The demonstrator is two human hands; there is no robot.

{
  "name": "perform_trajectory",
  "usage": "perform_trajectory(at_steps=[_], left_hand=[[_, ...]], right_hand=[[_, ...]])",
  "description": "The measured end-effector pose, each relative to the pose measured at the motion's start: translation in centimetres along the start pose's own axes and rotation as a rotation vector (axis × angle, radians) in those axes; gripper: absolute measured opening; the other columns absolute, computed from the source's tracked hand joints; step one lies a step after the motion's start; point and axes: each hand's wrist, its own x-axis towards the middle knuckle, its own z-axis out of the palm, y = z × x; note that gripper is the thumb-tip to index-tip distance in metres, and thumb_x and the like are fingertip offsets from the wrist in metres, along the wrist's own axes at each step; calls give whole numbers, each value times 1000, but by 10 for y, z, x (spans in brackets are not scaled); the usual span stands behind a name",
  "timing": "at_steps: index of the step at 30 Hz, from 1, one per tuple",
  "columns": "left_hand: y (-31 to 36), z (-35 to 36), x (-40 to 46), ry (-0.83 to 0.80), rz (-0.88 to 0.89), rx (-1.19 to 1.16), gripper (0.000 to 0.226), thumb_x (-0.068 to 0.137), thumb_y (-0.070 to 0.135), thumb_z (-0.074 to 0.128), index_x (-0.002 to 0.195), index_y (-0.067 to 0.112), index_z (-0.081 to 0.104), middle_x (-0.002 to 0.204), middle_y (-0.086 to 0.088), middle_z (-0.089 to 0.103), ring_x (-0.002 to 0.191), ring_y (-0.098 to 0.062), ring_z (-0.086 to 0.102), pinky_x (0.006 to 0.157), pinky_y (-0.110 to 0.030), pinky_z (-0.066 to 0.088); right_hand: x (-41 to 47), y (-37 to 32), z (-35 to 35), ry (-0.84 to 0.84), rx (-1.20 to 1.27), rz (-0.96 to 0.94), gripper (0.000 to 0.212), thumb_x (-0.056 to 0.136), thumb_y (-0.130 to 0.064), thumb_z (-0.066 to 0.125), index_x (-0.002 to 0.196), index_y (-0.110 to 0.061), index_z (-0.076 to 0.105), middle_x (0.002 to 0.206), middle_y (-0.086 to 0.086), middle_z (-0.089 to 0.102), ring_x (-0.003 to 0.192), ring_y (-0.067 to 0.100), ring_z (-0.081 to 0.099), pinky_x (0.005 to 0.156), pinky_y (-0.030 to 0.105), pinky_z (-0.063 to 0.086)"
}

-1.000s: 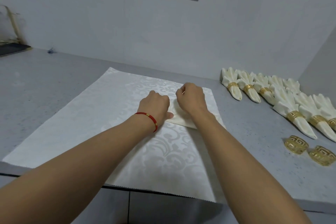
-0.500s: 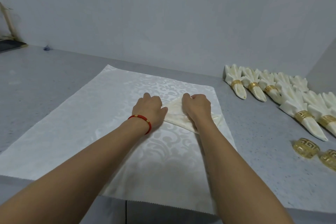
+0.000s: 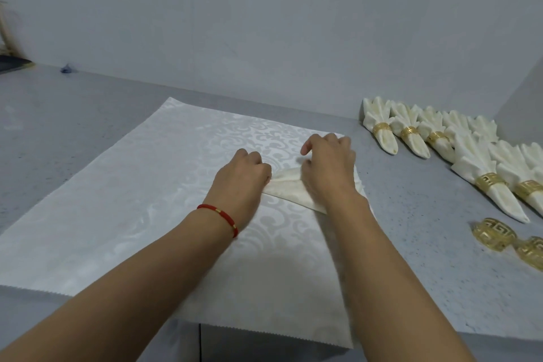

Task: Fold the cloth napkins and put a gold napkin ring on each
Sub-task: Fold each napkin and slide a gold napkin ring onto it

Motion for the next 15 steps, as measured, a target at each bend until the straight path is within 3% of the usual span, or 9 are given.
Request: perform_trajectory(at_steps=[3,6,10,12,15], left_hand=[[1,-3,2,8,85,82,30,62,-8,81,66,16,64,68,1,55,71,-26,51,54,-30,30],[1,-5,3,0,90,59,30,62,-8,81,66,17,64,65,1,54,69,-25,51,56,-30,29],[2,-5,-1,17,51,-9,24,82,4,72,92,25,66,77,4,55,76,-23,53,57,-31,30],[4,-9,1,-27,36,-65,11,96,19,60,93,26,67,84,5,55,82,-21,53,60,-31,32],[7,-14,10,-147,-56,-158,21,100,34,52,89,25,67,89,7,55,88,-17,53,67,-33,38]], right_hand=[[-8,4,-15,-101,12,-313,12,98,-20,54,96,-28,62,97,-8,60,98,18,53,92,41,37],[-18,18,-25,-220,27,-437,17,99,-27,55,86,-29,65,81,-10,61,79,11,55,93,45,42],[-21,47,-33,-373,258,-312,9,94,-31,68,89,-31,75,92,-9,69,89,8,63,90,35,51],[-17,50,-36,-434,336,-278,6,90,-27,76,86,-32,78,91,-11,72,88,4,65,83,29,53],[1,45,-38,-540,315,-244,7,84,-22,85,83,-28,80,81,-13,72,72,-4,60,73,19,48]])
